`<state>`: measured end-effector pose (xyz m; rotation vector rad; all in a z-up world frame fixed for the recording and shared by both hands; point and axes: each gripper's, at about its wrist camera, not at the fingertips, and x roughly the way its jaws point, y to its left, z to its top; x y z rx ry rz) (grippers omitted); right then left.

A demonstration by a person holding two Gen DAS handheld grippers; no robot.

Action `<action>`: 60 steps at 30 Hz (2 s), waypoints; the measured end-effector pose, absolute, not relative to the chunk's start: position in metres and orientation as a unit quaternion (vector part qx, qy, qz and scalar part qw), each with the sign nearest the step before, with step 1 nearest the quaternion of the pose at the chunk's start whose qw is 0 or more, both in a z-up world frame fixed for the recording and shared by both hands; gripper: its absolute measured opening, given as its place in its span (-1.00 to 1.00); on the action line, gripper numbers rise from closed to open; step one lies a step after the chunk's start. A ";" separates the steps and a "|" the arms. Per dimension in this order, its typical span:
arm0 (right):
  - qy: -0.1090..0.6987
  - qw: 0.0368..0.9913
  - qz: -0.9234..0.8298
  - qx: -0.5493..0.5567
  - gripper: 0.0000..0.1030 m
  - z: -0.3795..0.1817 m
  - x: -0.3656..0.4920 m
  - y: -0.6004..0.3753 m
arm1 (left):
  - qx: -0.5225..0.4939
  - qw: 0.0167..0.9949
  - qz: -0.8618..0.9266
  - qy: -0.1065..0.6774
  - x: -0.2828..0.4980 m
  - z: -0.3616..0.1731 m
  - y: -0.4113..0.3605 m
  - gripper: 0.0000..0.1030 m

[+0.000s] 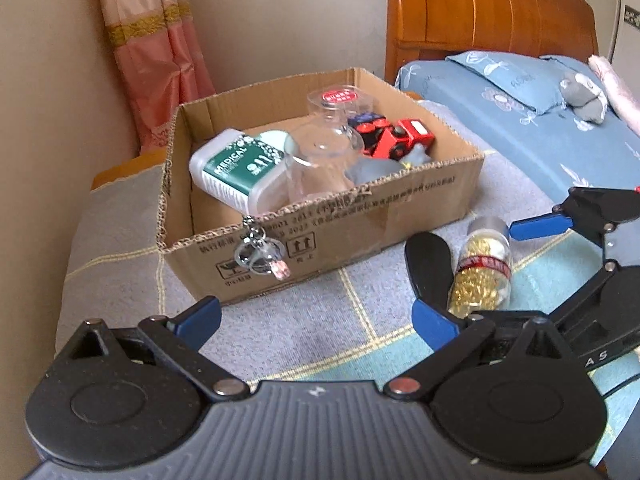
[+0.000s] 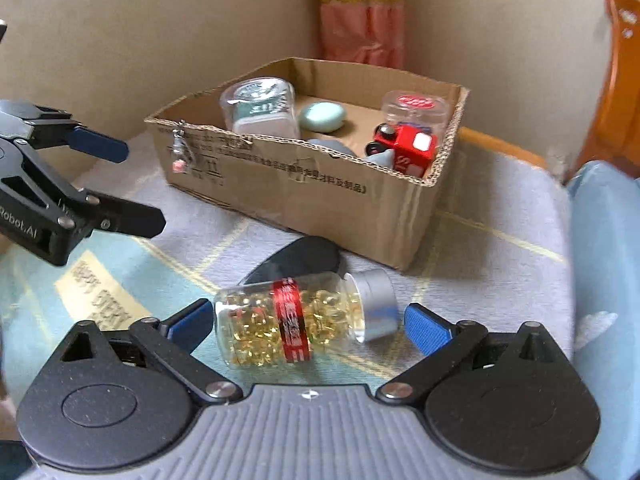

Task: Organize rigid objects
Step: 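Move right gripper to the gold capsule bottle while left gripper approaches the black paddle, then grasp the capsule bottle with right gripper while left gripper grasps the black paddle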

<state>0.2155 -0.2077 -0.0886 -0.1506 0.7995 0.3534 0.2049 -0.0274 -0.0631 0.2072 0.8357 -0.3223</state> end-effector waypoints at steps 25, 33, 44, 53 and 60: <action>0.353 0.898 0.218 -0.144 1.00 -0.095 0.234 -0.215 | 0.097 0.882 -0.189 0.421 0.208 -0.076 -0.050 0.96; 0.360 0.907 0.160 -0.151 0.90 -0.089 0.218 -0.211 | 0.103 0.874 -0.203 0.429 0.211 -0.085 -0.063 0.97; 0.374 0.921 0.090 -0.067 0.84 -0.092 0.178 -0.229 | 0.113 0.871 -0.182 0.442 0.222 -0.115 -0.081 0.99; 0.370 0.924 0.083 -0.037 0.84 -0.090 0.174 -0.228 | 0.099 0.884 -0.127 0.440 0.221 -0.115 -0.054 0.99; 0.371 0.924 0.081 -0.041 0.85 -0.090 0.174 -0.226 | 0.103 0.896 -0.054 0.428 0.224 -0.114 -0.035 0.99</action>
